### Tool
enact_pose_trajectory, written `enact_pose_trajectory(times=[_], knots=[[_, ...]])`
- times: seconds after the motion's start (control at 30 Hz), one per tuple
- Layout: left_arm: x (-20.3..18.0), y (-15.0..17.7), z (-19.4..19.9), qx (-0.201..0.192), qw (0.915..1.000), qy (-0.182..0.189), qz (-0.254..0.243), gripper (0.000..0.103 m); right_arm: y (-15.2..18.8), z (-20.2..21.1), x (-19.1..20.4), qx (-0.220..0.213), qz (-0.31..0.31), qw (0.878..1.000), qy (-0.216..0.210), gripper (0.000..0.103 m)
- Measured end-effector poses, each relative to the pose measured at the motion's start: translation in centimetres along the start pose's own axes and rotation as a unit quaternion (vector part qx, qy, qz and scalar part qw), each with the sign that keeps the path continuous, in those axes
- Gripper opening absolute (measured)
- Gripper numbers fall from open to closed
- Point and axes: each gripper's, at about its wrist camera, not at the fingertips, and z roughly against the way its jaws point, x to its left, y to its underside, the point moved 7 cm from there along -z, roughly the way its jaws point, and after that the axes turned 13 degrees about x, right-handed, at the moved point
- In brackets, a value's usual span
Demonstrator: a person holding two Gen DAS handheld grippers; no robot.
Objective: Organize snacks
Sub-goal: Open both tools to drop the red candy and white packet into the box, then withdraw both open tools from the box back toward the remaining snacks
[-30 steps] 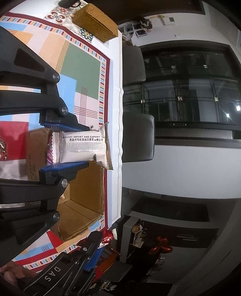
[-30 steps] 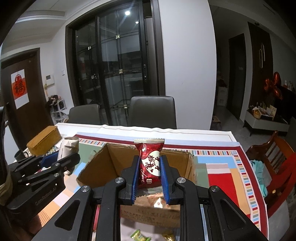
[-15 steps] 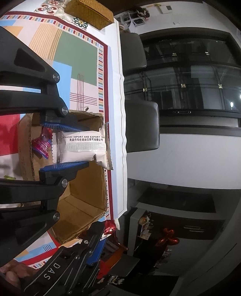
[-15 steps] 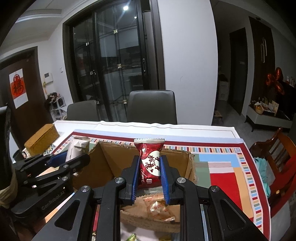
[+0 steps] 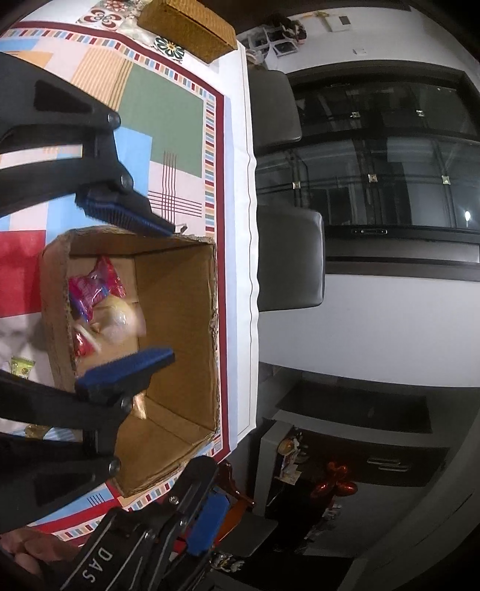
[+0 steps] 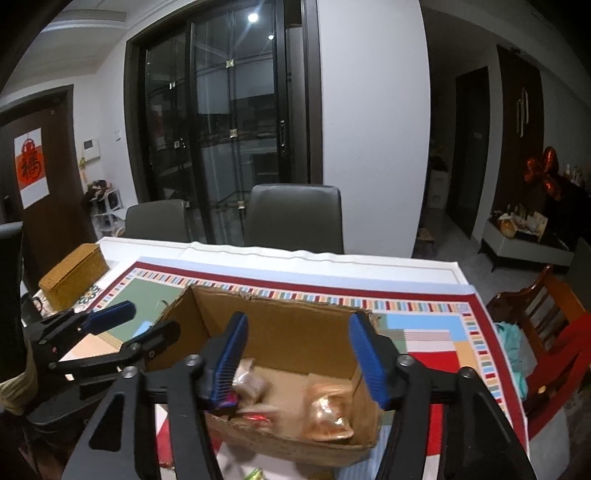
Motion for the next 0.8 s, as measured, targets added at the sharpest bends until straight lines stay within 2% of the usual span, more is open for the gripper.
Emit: enact_pose_trajectory(times=[0.23, 0.8], knots=[[0.1, 0.1, 1.7, -0.013, 0.9999, -0.009, 0.001, 0.082, 0.0, 1.6, -0.3, -0.012, -0.007, 1.000, 0.010, 0.068], [0.0, 1.3, 5.5, -0.027, 0.9995, -0.014, -0.005, 0.082, 1.2, 6.1, -0.3, -0.031, -0.014, 0.999, 0.019, 0.068]])
